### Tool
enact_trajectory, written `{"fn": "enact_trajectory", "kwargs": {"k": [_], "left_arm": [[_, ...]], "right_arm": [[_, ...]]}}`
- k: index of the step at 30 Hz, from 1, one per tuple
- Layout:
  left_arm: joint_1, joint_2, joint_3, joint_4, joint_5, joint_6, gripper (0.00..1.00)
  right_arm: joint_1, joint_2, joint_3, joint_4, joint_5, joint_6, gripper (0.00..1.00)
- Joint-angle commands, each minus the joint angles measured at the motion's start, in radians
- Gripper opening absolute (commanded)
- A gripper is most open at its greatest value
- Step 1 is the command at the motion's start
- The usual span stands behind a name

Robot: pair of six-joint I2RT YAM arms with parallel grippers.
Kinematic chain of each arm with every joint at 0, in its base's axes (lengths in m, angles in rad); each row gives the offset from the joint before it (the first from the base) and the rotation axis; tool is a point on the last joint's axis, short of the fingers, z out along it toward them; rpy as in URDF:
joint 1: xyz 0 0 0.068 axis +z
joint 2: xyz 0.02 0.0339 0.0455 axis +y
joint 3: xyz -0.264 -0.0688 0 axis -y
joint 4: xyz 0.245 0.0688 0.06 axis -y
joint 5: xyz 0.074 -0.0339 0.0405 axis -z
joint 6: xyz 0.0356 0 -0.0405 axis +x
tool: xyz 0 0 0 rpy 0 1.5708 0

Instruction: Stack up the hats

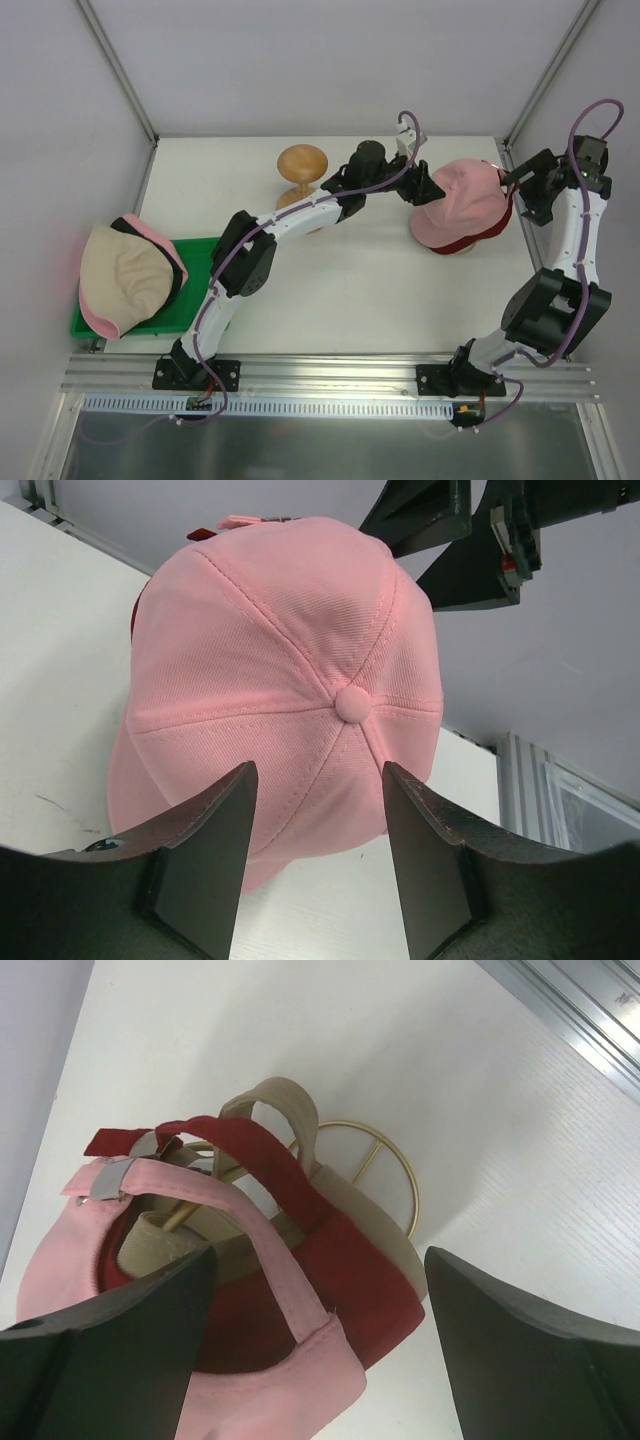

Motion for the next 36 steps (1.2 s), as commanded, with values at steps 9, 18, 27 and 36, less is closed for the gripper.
{"fn": "enact_trajectory", "kwargs": {"k": [9, 18, 27, 36], "left_arm": [[-0.006, -0.074, 0.001, -0.033, -0.007, 0.056, 0.55], [0.000, -0.209, -0.042, -0.141, -0.058, 0.141, 0.59], [0.022, -0.474, -0.226, -0.294, -0.202, 0.159, 0.65], [0.103, -0.957, -0.542, -0.691, -0.803, 0.057, 0.73]], "right_arm": [[-0.010, -0.069, 0.068, -0.042, 0.000, 0.026, 0.91], [-0.029, -0.119, 0.094, -0.056, -0.023, 0.040, 0.91], [-0.023, -0.250, 0.079, -0.054, -0.101, 0.047, 0.91], [0.400, -0.373, 0.062, -0.112, 0.050, -0.089, 0.91]]}}
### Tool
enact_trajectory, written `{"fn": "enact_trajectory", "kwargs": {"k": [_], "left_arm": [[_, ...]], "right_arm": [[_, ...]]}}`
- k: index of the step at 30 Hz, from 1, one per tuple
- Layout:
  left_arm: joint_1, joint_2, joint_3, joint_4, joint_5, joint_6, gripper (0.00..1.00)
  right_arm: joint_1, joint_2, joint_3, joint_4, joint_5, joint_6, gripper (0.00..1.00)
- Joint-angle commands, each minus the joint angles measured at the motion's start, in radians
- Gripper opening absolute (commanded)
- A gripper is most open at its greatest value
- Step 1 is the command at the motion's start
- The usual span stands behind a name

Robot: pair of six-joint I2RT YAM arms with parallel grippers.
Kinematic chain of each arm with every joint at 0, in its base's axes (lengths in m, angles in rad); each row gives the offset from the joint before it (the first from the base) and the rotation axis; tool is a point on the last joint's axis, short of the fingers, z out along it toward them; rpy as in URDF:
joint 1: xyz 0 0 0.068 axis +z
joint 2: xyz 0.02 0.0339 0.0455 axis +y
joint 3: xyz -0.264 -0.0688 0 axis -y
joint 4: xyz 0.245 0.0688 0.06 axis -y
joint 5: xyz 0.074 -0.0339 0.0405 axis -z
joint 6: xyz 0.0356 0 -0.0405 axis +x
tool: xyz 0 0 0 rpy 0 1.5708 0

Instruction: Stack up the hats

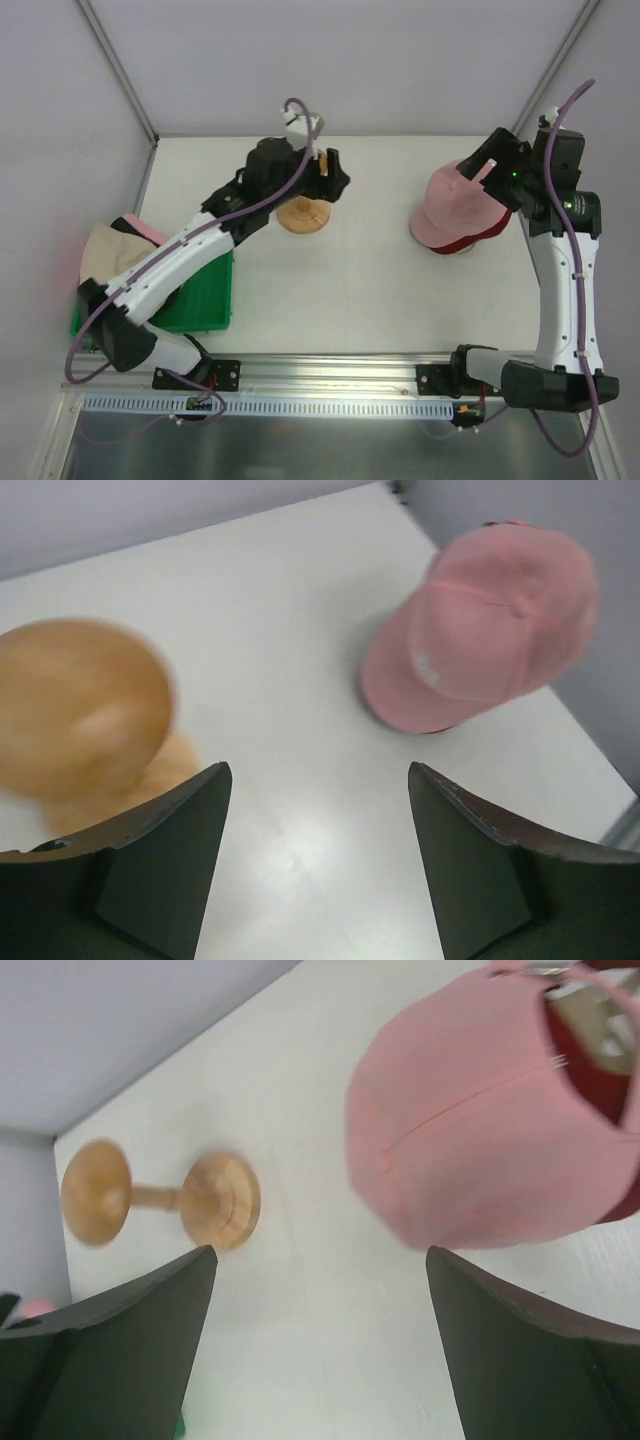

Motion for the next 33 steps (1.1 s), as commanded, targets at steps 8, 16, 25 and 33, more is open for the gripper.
{"fn": "enact_trajectory", "kwargs": {"k": [8, 16, 25, 33], "left_arm": [[0.348, -0.511, -0.293, -0.603, -0.560, -0.257, 0.72], [0.733, -0.554, -0.445, -0.705, -0.545, -0.202, 0.81], [0.839, -0.350, -0.471, -0.696, -0.574, -0.164, 0.78], [0.869, -0.188, -0.531, -0.677, -0.605, -0.162, 0.74]], "right_arm": [[0.525, -0.041, -0.069, 0.058, 0.151, -0.059, 0.92], [0.857, 0.117, -0.052, 0.153, 0.182, -0.065, 0.92], [0.923, 0.162, -0.144, 0.265, 0.133, -0.059, 0.92], [0.920, 0.154, -0.239, 0.322, 0.090, -0.064, 0.92]]}}
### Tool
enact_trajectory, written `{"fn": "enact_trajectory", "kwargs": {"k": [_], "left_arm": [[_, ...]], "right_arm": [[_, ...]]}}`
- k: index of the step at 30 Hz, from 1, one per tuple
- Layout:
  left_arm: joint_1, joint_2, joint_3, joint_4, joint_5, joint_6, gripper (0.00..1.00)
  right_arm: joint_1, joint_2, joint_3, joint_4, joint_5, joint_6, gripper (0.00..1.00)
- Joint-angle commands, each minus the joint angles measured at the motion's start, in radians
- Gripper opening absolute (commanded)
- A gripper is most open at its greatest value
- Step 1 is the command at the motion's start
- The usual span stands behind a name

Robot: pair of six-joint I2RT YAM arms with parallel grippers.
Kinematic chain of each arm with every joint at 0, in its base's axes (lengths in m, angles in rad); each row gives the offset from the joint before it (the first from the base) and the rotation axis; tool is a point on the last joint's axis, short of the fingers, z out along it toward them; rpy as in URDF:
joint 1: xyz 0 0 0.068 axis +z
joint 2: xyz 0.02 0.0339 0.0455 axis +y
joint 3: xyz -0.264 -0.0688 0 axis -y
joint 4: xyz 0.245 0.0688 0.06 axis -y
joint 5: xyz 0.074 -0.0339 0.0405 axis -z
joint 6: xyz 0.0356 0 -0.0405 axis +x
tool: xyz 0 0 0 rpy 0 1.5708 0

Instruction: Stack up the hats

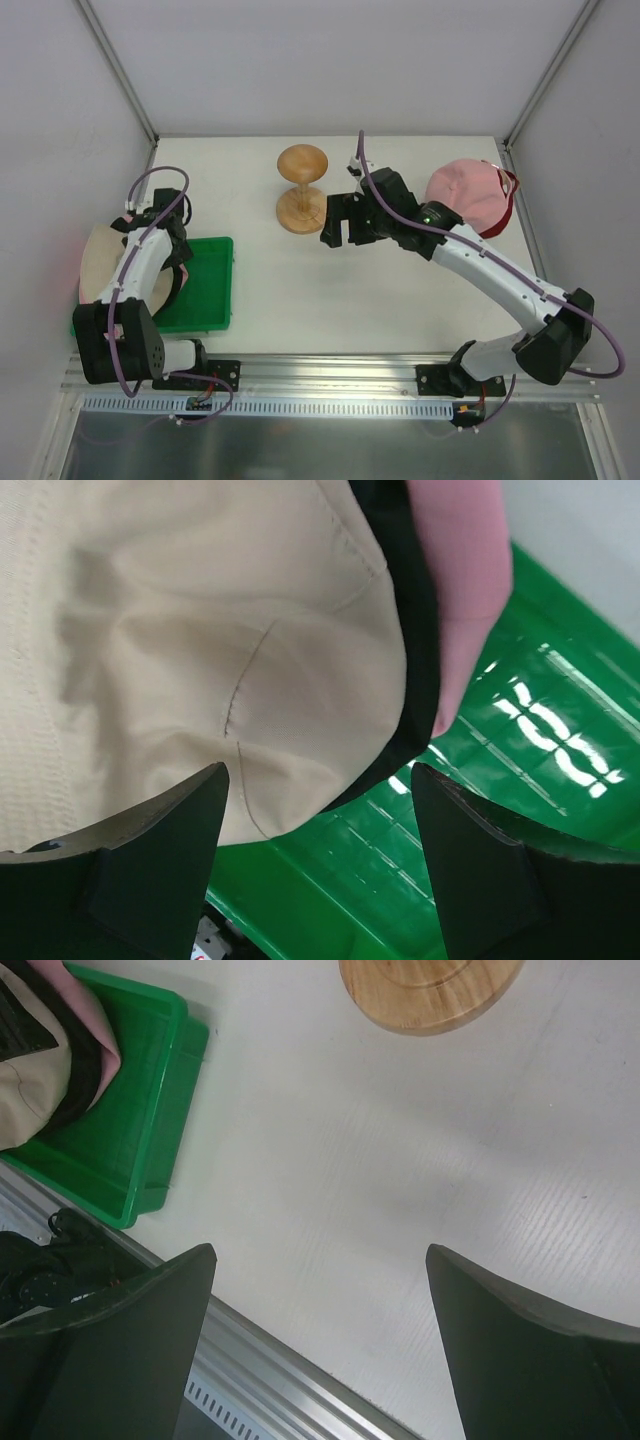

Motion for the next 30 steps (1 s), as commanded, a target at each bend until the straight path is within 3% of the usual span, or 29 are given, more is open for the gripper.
{"fn": "enact_trajectory", "kwargs": {"k": [1, 7, 14, 17, 18, 21, 22, 30], "left_arm": [[0.020, 0.030, -0.011, -0.006, -0.040, 0.012, 0.74], [0.025, 0.119, 0.011, -0.009, -0.053, 0.014, 0.73], [0.037, 0.225, 0.042, -0.012, -0.057, 0.017, 0.56], [0.042, 0.233, 0.045, -0.013, -0.060, 0.023, 0.40], [0.043, 0.230, 0.045, -0.013, -0.062, 0.026, 0.28], [0.043, 0.208, 0.046, -0.013, -0.053, 0.038, 0.10], [0.045, 0.190, 0.048, -0.018, -0.042, 0.043, 0.00], [0.045, -0.009, 0.129, -0.095, 0.009, 0.092, 0.00]], "right_arm": [[0.001, -0.014, -0.027, 0.065, -0.021, -0.014, 0.92], [-0.014, 0.014, -0.068, 0.106, -0.069, -0.009, 0.92], [-0.055, 0.022, -0.096, 0.139, -0.116, -0.009, 0.92], [-0.068, 0.016, -0.111, 0.146, -0.127, -0.012, 0.92], [-0.071, 0.016, -0.114, 0.145, -0.129, -0.014, 0.92], [-0.083, 0.011, -0.120, 0.145, -0.139, -0.017, 0.92], [-0.084, 0.009, -0.120, 0.145, -0.143, -0.020, 0.92], [-0.092, -0.007, -0.099, 0.145, -0.155, -0.022, 0.92]]}}
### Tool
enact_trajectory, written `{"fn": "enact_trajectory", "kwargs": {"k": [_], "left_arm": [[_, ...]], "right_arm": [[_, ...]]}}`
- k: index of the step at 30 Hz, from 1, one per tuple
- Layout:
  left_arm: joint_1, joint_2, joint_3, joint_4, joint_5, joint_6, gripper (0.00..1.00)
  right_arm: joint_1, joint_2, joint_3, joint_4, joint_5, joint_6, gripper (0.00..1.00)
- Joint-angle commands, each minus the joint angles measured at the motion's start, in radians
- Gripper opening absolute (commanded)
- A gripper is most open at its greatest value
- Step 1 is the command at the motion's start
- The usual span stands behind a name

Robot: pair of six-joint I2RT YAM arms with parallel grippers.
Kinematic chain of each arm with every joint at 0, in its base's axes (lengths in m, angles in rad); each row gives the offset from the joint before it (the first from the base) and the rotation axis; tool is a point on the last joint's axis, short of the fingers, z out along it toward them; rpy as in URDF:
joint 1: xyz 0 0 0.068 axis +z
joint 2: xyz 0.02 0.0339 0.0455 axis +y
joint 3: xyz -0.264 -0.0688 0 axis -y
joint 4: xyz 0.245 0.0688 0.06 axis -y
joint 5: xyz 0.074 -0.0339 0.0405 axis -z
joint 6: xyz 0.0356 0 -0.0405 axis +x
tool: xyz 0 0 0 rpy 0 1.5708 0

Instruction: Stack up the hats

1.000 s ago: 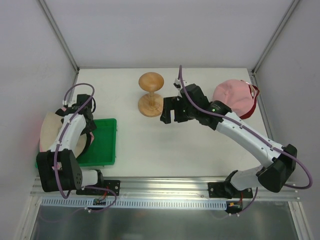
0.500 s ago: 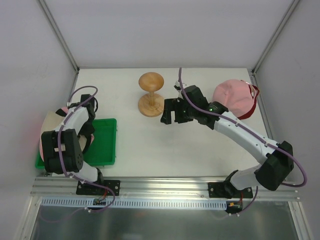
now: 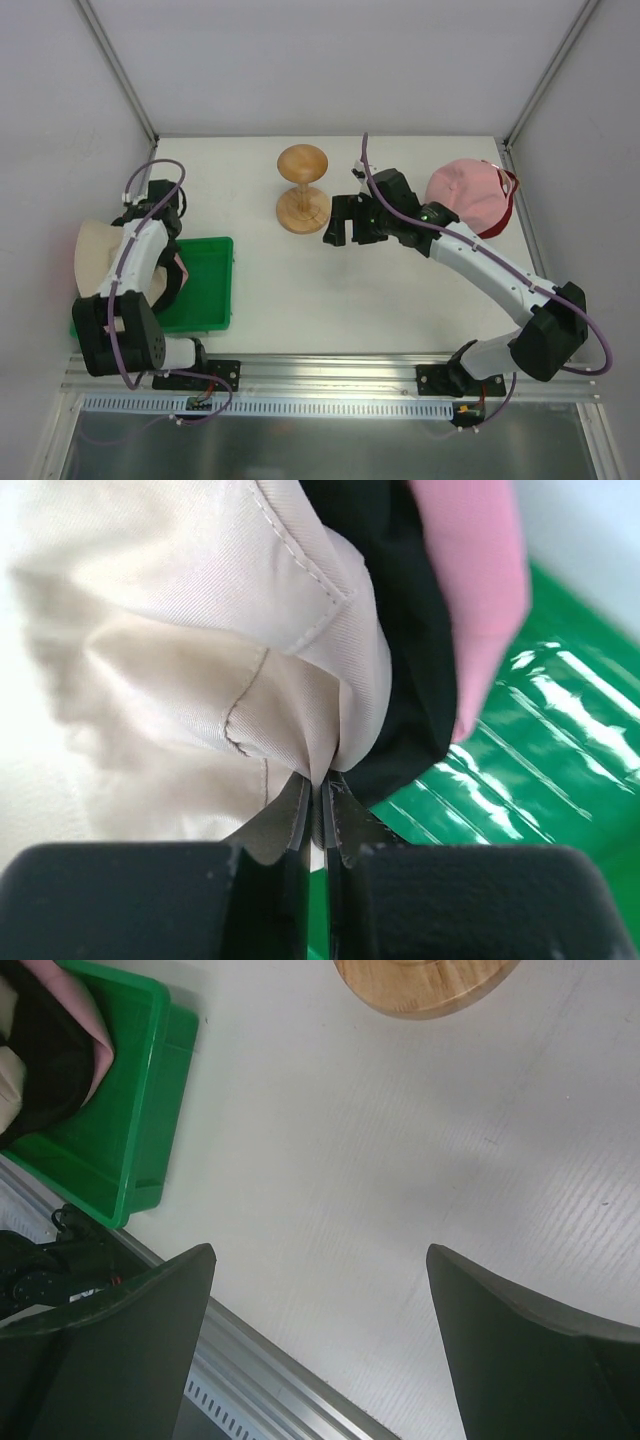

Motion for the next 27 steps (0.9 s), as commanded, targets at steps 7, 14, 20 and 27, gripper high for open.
{"fn": "enact_trajectory", "kwargs": {"k": [7, 14, 20, 27], "left_arm": [[0.010, -0.238, 0.245, -0.152, 0.138, 0.041, 0.00], [-0.007, -0.312, 0.392, -0.199, 0.292, 0.022, 0.00], [-0.158, -0.333, 0.546, -0.211, 0.365, -0.019, 0.00], [-0.307, -0.280, 0.780, -0.207, 0.479, -0.071, 0.00]], "right_arm": [[-0.004, -0.014, 0.065, 0.015, -0.040, -0.012, 0.92], [-0.004, 0.009, 0.122, -0.008, -0.050, -0.014, 0.92], [-0.004, 0.029, 0.203, -0.060, -0.026, -0.032, 0.92], [-0.008, 0.038, 0.317, -0.133, 0.029, -0.066, 0.92]]}}
